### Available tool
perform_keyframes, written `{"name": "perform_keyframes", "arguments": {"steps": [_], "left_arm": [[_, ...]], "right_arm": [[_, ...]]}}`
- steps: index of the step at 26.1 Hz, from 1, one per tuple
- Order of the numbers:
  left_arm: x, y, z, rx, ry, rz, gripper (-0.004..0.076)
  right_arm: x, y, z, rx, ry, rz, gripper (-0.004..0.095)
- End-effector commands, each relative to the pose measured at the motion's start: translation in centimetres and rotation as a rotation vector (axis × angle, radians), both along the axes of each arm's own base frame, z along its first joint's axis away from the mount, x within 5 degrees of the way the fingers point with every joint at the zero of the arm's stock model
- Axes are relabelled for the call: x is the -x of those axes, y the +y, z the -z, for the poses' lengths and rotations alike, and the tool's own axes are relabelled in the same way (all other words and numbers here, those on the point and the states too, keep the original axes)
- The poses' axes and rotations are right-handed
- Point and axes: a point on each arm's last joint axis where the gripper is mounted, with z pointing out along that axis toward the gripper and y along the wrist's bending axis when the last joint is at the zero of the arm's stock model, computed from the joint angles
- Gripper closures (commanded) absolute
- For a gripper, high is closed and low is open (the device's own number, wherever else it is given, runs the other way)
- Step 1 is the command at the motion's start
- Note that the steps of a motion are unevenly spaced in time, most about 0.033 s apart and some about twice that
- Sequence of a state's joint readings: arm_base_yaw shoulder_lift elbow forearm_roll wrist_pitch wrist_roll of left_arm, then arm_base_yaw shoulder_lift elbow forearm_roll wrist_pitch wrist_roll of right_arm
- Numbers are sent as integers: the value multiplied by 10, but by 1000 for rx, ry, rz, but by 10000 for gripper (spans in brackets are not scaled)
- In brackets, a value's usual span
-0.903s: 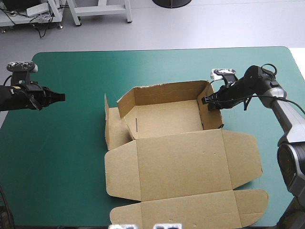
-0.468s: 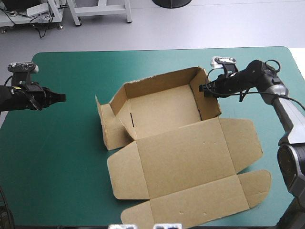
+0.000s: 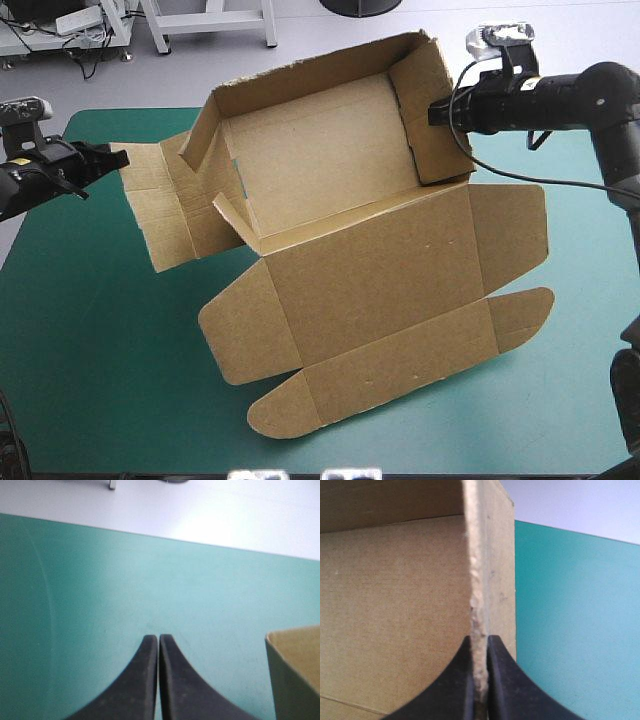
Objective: Fold the box
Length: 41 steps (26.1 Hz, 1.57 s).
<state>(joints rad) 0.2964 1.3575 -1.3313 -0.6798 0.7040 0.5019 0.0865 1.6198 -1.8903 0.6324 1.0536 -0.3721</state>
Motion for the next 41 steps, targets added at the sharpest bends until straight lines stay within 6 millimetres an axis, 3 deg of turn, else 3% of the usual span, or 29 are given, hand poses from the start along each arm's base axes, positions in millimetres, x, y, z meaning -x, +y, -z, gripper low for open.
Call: {"name": "perform_keyframes", "arguments": {"steps": [1, 8, 13, 19, 25, 32, 37, 41], "left_arm": [[3, 0, -28, 100, -168, -68, 727], [-14, -7, -10, 250, -100, 36, 727], [-29, -16, -8, 428, -156, 158, 727], [-34, -23, -23, 616, -331, 288, 727], [-31, -22, -34, 598, -368, 330, 727], [-33, -17, -23, 528, -318, 333, 727], [-46, -13, -7, 545, -268, 337, 727], [-45, -22, 2, 598, -213, 491, 727]], "right_arm": [[45, -1, -58, -93, -161, -17, 916], [90, -6, -94, -82, -297, -2, 916], [110, -22, -110, -16, -359, 126, 917], [110, -46, -112, 50, -351, 251, 917], [104, -69, -110, 61, -334, 354, 917], [111, -57, -119, -71, -347, 237, 916], [134, -48, -138, -88, -388, 166, 917], [138, -43, -142, -141, -385, 112, 917]]}}
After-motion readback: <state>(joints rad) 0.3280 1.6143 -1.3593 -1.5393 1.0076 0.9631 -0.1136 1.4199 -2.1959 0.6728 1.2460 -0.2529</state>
